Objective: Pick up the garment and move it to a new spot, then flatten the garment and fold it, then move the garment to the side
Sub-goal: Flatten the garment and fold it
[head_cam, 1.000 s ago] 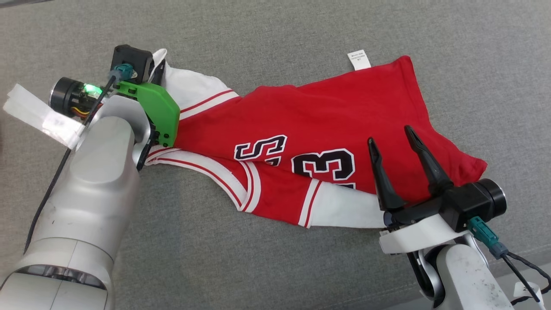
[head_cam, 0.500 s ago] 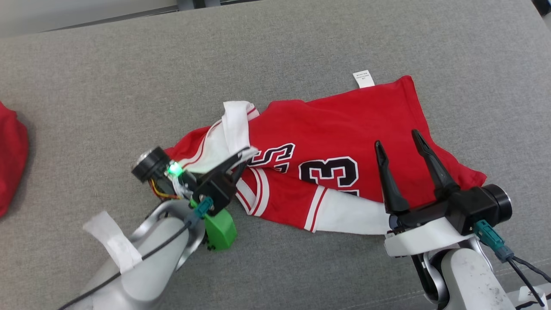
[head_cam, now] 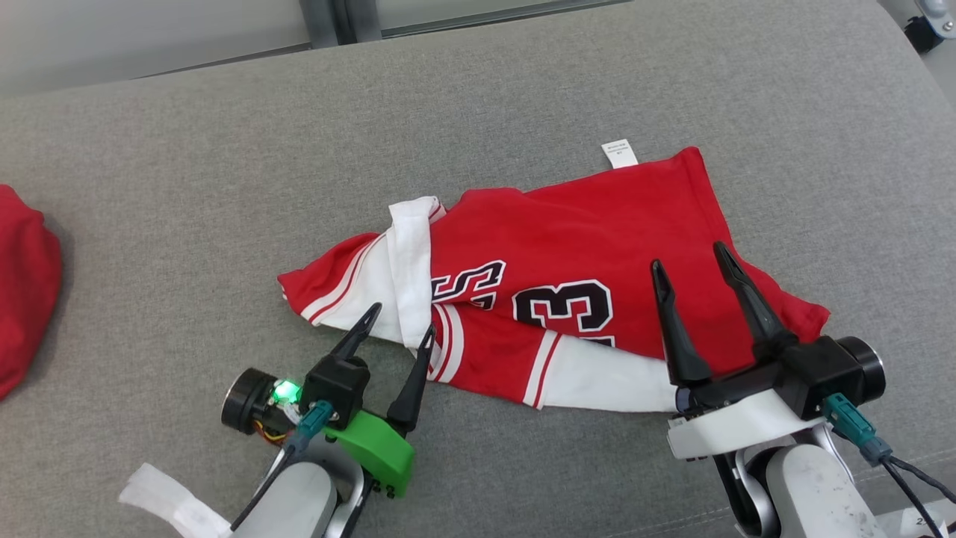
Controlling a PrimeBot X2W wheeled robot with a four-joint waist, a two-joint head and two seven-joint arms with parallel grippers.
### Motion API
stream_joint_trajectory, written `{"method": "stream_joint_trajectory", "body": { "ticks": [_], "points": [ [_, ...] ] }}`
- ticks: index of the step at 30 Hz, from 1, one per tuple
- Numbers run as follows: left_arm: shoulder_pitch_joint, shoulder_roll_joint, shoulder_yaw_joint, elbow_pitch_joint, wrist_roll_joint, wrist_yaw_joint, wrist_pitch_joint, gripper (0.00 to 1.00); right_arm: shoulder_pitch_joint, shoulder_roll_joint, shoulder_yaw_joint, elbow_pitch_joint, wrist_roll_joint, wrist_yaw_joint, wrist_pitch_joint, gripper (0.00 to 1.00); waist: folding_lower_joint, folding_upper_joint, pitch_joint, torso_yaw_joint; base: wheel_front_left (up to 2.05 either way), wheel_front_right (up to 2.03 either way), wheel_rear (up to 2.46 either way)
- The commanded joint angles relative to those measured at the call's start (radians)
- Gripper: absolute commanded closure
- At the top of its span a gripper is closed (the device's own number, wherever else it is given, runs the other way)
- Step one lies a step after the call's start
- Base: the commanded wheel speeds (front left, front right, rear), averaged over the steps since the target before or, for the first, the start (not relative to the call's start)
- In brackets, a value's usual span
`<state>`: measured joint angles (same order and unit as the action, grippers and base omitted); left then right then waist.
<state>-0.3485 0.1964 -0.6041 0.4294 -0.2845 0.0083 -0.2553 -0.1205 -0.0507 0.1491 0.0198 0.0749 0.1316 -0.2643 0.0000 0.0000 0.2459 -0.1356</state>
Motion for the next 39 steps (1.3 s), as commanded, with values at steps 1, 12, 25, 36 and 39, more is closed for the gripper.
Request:
{"method": "stream_joint_trajectory", "body": {
  "ticks": [1, 12, 25, 36, 39],
  "points": [
    [0.028, -0.005, 0.011, -0.017, -0.022, 0.006, 0.007, 0.0, 0.012, 0.0, -0.002, -0.002, 0.001, -0.002, 0.0, 0.0, 0.0, 0.0, -0.003, -0.001, 0.0, 0.0, 0.0],
    [0.048, -0.025, 0.003, -0.043, -0.062, 0.021, 0.077, 0.0, 0.009, 0.0, 0.005, -0.002, -0.008, -0.002, 0.0, 0.0, 0.0, 0.0, -0.005, 0.005, 0.0, 0.0, 0.0],
    [0.025, -0.034, -0.006, -0.041, -0.097, 0.004, 0.116, 1.0, 0.018, 0.0, 0.008, -0.004, 0.001, -0.002, 0.0, 0.0, 0.0, 0.0, 0.001, -0.007, 0.0, 0.0, 0.0],
    [0.034, -0.004, -0.009, -0.076, -0.102, 0.018, 0.133, 1.0, 0.017, 0.0, 0.002, -0.007, 0.002, -0.002, 0.0, 0.0, 0.0, 0.0, 0.003, 0.005, 0.0, 0.0, 0.0],
    [0.034, 0.005, -0.003, -0.098, -0.102, 0.022, 0.125, 1.0, 0.007, 0.0, 0.002, -0.007, 0.004, -0.002, 0.0, 0.0, 0.0, 0.0, 0.009, 0.009, 0.0, 0.0, 0.0]
  ]
}}
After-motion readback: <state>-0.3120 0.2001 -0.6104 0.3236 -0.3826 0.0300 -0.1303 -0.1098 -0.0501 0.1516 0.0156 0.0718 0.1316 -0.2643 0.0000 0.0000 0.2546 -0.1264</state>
